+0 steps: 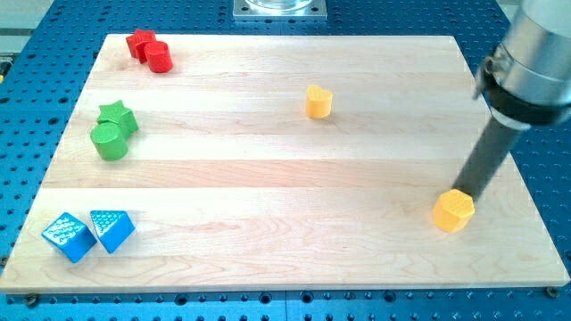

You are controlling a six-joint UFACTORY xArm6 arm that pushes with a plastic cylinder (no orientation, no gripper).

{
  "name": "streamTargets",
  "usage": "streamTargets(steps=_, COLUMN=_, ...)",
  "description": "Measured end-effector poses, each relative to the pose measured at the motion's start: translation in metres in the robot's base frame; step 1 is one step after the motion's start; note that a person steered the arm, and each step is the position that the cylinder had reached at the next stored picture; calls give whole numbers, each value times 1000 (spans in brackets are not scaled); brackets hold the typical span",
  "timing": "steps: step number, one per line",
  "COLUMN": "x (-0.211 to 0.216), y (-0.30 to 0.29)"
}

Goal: Place the heart vertically above the hexagon

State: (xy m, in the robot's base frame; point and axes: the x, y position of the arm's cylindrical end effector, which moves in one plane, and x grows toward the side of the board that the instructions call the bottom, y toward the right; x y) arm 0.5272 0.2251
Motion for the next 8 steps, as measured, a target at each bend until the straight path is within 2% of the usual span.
streamTargets(steps=1, x=-26, y=-3)
streamTargets(steps=2, x=-43, y=-33)
streamTargets(steps=3, x=-46, y=-141)
streamTargets(steps=4, x=-85, y=-220)
streamTargets(steps=5, x=-143, y=-247)
streamTargets(steps=6, x=-179, y=-239)
streamTargets(steps=7, x=-171, y=-137)
streamTargets(steps=8, x=-115, y=-36)
